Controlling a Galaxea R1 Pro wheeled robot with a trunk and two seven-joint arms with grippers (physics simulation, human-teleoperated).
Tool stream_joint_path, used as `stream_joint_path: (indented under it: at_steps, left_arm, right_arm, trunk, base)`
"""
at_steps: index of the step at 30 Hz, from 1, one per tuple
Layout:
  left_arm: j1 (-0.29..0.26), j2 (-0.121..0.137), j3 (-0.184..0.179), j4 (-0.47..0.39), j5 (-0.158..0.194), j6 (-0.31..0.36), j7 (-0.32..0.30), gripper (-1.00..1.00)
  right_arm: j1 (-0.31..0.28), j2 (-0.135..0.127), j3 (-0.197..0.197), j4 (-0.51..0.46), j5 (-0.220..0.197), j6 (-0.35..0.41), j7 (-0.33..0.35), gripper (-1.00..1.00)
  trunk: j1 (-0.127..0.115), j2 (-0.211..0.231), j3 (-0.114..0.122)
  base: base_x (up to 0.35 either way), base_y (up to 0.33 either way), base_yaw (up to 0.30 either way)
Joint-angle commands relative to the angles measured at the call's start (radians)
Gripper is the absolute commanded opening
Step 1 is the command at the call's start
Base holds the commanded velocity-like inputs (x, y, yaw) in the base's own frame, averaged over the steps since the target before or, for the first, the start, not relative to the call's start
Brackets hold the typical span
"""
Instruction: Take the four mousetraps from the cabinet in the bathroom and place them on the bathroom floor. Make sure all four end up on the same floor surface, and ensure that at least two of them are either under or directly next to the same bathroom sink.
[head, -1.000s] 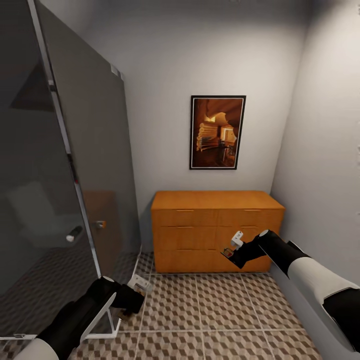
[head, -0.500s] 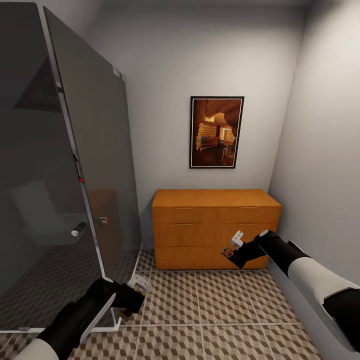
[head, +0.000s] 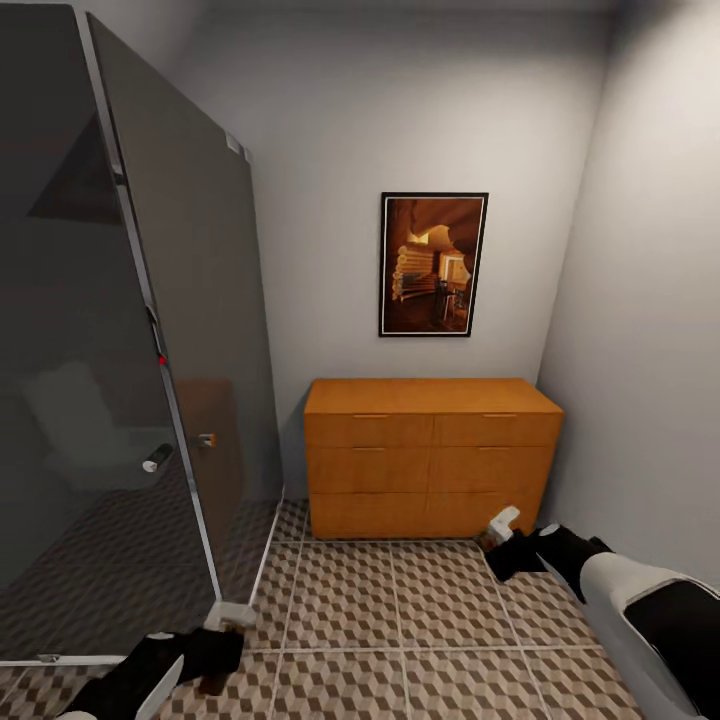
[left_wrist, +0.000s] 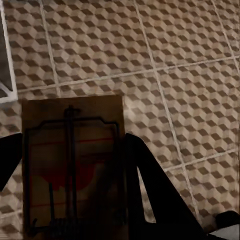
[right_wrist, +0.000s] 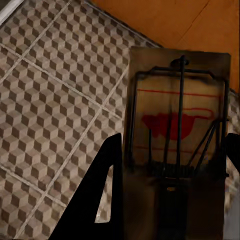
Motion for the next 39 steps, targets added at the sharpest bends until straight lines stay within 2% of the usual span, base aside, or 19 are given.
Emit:
stream_joint_path:
  at_steps: [1, 4, 5, 7, 9, 10, 11, 13, 14, 15, 16, 18, 21, 24, 39]
  left_arm:
    - [-0.001, -0.002, 0.032, 0.051, 0.016, -0.021, 0.006, -1.00]
    - [-0.001, -0.009, 0.098, 0.156, 0.026, -0.067, 0.032, -1.00]
    - [-0.001, -0.011, 0.110, 0.184, 0.029, -0.080, 0.050, -1.00]
    - [-0.001, -0.012, 0.128, 0.226, 0.041, -0.109, 0.089, -1.00]
    - [-0.001, -0.011, 0.154, 0.290, 0.083, -0.184, 0.149, -1.00]
    - [-0.001, -0.012, 0.164, 0.327, 0.110, -0.240, 0.171, -1.00]
    - [-0.001, -0.012, 0.168, 0.347, 0.124, -0.272, 0.179, -1.00]
    - [-0.001, -0.023, 0.176, 0.428, 0.161, -0.424, 0.198, -1.00]
    - [-0.001, -0.032, 0.178, 0.461, 0.170, -0.497, 0.202, -1.00]
    - [0.000, -0.037, 0.179, 0.473, 0.173, -0.529, 0.203, -1.00]
    - [0.001, -0.047, 0.180, 0.490, 0.177, -0.576, 0.205, -1.00]
    - [0.008, -0.068, 0.181, 0.507, 0.181, -0.625, 0.207, -1.00]
    - [0.018, -0.085, 0.182, 0.515, 0.182, -0.654, 0.213, -1.00]
    - [0.037, -0.086, 0.183, 0.518, 0.182, -0.665, 0.216, -1.00]
    - [0.067, -0.090, 0.182, 0.519, 0.183, -0.668, 0.212, -1.00]
  right_arm:
    - [0.025, 0.002, -0.007, 0.015, -0.058, -0.013, -0.032, -1.00]
    - [0.113, 0.004, -0.006, 0.033, -0.218, -0.039, -0.147, -1.00]
    - [0.144, 0.005, -0.006, 0.034, -0.254, -0.045, -0.180, -1.00]
    - [0.187, 0.007, -0.006, 0.036, -0.287, -0.054, -0.220, -1.00]
    - [0.244, 0.010, -0.006, 0.037, -0.309, -0.073, -0.249, -1.00]
    - [0.278, 0.012, -0.006, 0.038, -0.313, -0.087, -0.257, -1.00]
    - [0.296, 0.013, -0.006, 0.038, -0.314, -0.096, -0.260, -1.00]
    - [0.360, 0.014, -0.006, 0.038, -0.318, -0.148, -0.281, -1.00]
    - [0.385, 0.014, -0.006, 0.038, -0.319, -0.187, -0.304, -1.00]
    - [0.398, 0.014, -0.007, 0.038, -0.320, -0.209, -0.319, -1.00]
    - [0.421, 0.013, -0.007, 0.038, -0.321, -0.257, -0.354, -1.00]
    - [0.458, 0.011, -0.007, 0.038, -0.324, -0.368, -0.412, -1.00]
    - [0.495, 0.011, -0.007, 0.038, -0.325, -0.489, -0.443, -1.00]
    - [0.516, 0.014, -0.006, 0.038, -0.326, -0.542, -0.458, -1.00]
    - [0.528, 0.055, -0.004, 0.038, -0.323, -0.557, -0.466, -1.00]
  trunk:
    - [0.000, -0.001, 0.000]
    - [0.000, -0.001, 0.000]
    - [0.000, -0.001, 0.000]
    - [0.000, -0.001, 0.000]
    - [0.000, -0.001, 0.000]
    - [0.000, -0.001, 0.000]
    - [0.000, -0.001, 0.000]
    - [0.000, -0.001, 0.000]
    - [0.000, -0.001, 0.000]
    - [0.000, -0.001, 0.000]
    - [0.000, -0.001, 0.000]
    - [0.000, -0.001, 0.000]
    - [0.000, -0.001, 0.000]
    - [0.000, -0.001, 0.000]
    - [0.000, -0.001, 0.000]
  base:
    - [0.000, 0.000, 0.000]
    - [0.000, 0.000, 0.000]
    - [0.000, 0.000, 0.000]
    - [0.000, 0.000, 0.000]
    - [0.000, 0.000, 0.000]
    - [0.000, 0.000, 0.000]
    - [0.000, 0.000, 0.000]
    - [0.000, 0.000, 0.000]
    - [0.000, 0.000, 0.000]
    - [0.000, 0.000, 0.000]
    - [0.000, 0.000, 0.000]
    - [0.000, 0.000, 0.000]
    - [0.000, 0.000, 0.000]
    - [0.000, 0.000, 0.000]
    - [0.000, 0.000, 0.000]
